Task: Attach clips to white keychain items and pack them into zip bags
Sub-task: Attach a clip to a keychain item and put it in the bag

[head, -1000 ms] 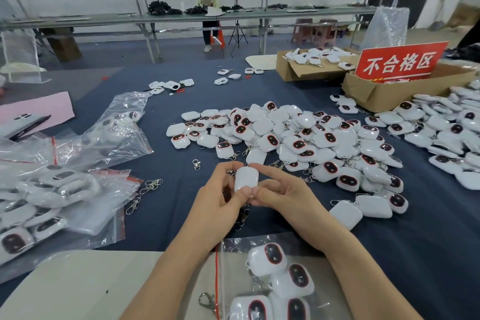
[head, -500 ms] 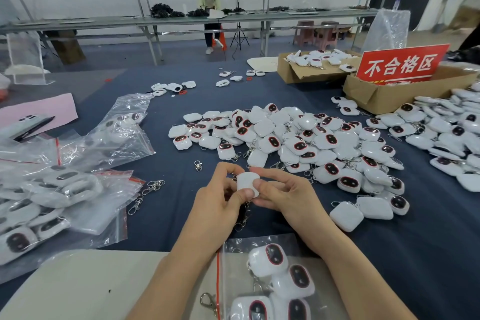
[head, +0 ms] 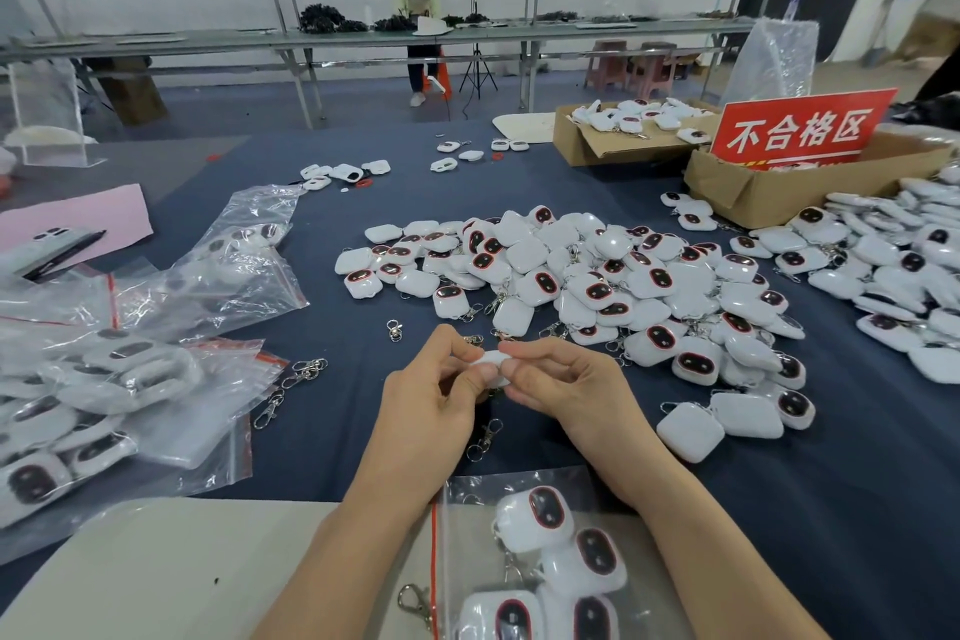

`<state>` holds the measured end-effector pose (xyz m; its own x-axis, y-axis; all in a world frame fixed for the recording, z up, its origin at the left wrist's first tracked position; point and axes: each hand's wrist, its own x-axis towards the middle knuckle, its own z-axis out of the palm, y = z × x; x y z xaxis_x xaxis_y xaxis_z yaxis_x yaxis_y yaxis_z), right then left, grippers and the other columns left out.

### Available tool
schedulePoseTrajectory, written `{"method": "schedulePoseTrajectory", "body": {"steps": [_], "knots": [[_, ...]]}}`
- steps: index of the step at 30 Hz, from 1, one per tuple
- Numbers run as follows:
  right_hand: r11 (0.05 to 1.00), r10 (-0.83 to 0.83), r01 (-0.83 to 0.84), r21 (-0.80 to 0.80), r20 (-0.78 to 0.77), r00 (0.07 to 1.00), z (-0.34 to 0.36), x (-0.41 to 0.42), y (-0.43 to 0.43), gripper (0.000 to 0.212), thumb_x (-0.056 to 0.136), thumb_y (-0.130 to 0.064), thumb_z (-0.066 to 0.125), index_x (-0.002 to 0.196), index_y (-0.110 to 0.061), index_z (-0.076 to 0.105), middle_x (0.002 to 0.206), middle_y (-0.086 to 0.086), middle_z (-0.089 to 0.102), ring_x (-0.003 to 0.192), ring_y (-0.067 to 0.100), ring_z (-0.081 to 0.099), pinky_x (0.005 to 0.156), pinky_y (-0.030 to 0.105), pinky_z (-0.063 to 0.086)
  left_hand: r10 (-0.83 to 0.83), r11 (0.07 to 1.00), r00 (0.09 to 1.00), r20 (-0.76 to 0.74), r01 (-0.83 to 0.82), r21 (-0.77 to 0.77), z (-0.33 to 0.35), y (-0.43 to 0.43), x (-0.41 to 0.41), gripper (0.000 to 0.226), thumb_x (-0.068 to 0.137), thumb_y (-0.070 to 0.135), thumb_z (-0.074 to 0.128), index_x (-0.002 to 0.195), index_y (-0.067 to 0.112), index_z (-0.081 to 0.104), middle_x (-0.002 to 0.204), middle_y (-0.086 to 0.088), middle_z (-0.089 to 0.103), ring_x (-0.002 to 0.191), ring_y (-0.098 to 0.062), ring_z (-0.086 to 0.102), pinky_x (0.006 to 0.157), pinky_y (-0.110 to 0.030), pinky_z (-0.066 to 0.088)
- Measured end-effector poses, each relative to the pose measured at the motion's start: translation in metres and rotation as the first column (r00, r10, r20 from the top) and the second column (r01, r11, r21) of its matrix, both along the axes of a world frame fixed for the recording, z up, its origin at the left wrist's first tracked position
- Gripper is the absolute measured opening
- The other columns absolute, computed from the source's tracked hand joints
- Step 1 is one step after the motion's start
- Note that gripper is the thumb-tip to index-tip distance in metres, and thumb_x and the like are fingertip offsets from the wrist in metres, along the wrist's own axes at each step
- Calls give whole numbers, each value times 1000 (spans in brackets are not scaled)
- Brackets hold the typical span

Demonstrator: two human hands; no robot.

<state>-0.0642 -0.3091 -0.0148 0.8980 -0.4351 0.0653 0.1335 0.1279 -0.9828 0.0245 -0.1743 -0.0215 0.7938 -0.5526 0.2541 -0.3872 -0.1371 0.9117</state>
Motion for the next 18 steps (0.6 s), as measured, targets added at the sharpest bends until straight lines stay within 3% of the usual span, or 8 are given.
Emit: {"method": "schedulePoseTrajectory", "body": {"steps": [5,8,12,15,18], "knots": [[1000,-17,16,-21,-22,1000,-4,2,-1,21,88,-11,74,89,-31,81,96,4,79,95,14,73,93,31,58,5,1000,1000,16,-5,-7,1,0,-3,8,90,34,61,84,30,58,79,6,76,77,-30,70,77,-56,58],[999,-10,9,-35,-22,1000,-5,3,0,21,89,-12,74,90,-32,81,96,4,79,96,14,74,91,29,58,3,1000,1000,13,-3,6,1,2,-4,6,92,30,59,87,27,57,78,2,75,78,-36,69,77,-57,58],[999,-38,38,14,2,999,-4,2,-1,20,91,-12,71,93,-29,80,100,4,78,99,18,74,81,22,58,-27,999,1000,12,27,23,4,2,-3,28,102,13,56,95,40,57,87,12,77,81,-10,74,78,-37,60],[994,-71,70,83,10,997,-2,1,-4,26,92,-5,68,101,-26,79,97,8,78,90,18,75,74,19,58,-77,997,997,-21,78,26,9,2,-3,46,102,6,54,104,51,58,90,9,76,83,-11,74,85,-29,57],[997,-51,50,67,17,999,-1,0,-4,28,92,-2,67,106,-24,75,94,8,78,82,15,75,71,18,58,-79,997,995,-64,80,7,10,3,-2,51,100,1,54,100,52,60,84,4,75,77,-11,73,79,-19,55]]}}
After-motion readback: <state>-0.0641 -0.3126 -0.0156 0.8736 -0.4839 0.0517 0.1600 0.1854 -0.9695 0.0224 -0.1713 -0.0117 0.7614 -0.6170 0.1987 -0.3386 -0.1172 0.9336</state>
